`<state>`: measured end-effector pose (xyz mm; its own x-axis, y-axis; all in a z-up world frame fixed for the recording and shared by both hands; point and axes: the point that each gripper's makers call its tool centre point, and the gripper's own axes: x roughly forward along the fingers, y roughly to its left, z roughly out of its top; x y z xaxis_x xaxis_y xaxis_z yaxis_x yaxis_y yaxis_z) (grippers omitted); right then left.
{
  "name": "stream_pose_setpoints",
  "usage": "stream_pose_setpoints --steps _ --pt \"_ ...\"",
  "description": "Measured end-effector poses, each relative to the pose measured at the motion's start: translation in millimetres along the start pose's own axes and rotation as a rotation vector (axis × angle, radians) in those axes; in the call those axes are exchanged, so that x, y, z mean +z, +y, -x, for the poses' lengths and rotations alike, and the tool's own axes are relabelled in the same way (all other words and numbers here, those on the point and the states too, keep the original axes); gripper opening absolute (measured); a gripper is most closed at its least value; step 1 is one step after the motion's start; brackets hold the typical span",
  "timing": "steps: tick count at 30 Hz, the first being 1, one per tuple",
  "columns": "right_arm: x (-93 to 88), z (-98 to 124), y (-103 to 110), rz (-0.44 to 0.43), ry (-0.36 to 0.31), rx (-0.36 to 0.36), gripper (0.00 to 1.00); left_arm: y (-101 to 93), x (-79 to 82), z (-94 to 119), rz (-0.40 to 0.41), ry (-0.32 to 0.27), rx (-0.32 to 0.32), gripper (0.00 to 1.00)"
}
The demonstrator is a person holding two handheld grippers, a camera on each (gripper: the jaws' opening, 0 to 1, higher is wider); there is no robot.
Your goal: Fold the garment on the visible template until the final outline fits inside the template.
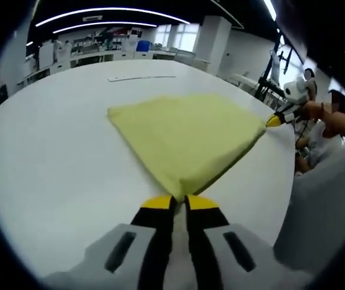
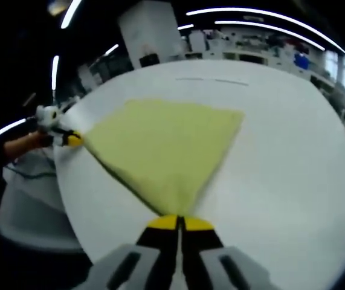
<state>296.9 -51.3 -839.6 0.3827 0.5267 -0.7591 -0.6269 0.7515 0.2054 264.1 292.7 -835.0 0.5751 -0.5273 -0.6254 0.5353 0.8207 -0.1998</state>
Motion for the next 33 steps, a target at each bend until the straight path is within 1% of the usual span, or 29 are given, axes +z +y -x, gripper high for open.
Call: stream_pose_setpoints --steps 3,4,7,8,11,12,18,20,22,24,27,30,31,33 --pt "1.1 1 -1 0.004 -0.001 -0.005 0.00 -0.1 -2.0 1 -0.007 0.003 0.012 0.10" --pt "1.8 2 0 0.002 -0.004 -0.006 0.02 0.1 -2.2 1 -0.006 0.003 0.017 0.12" --pt "4.5 2 1 0.001 -0.014 -0.009 0.11 1.9 -1.6 1 0.008 0.001 0.033 0.15" --pt "4.9 2 2 0.001 -0.014 -0.010 0.16 2.1 0.7 2 0.005 -0.009 0.039 0.17" --pt "6.1 2 2 0.013 -0.013 -0.020 0.23 1.1 6.9 3 -0.001 -0.019 0.052 0.22" --pt "7.3 2 2 0.015 -0.015 -0.021 0.25 2.6 9.2 3 0.002 -0.027 0.054 0.25" --pt "17.8 7 9 0.019 -0.034 -0.027 0.42 -3.9 25.0 9 0.015 -0.062 0.051 0.40" --pt "21.9 9 11 0.021 -0.041 -0.028 0.48 -5.7 28.1 11 0.019 -0.067 0.049 0.44" --pt "27.8 13 16 0.026 -0.054 -0.026 0.53 -6.7 30.0 13 0.040 -0.071 0.048 0.46" --pt "33.3 15 19 0.030 -0.065 -0.024 0.56 -11.4 33.8 17 0.061 -0.085 0.042 0.46" --pt "40.6 20 24 0.031 -0.083 -0.020 0.61 -11.7 34.8 24 0.071 -0.094 0.044 0.49" --pt "48.3 26 31 0.034 -0.103 -0.018 0.67 -8.4 36.2 28 0.065 -0.095 0.060 0.54" --pt "49.2 27 32 0.036 -0.105 -0.018 0.69 -10.3 38.5 31 0.059 -0.098 0.070 0.55" --pt "52.2 33 41 0.039 -0.112 -0.018 0.72 -10.9 41.8 36 0.052 -0.102 0.085 0.59"
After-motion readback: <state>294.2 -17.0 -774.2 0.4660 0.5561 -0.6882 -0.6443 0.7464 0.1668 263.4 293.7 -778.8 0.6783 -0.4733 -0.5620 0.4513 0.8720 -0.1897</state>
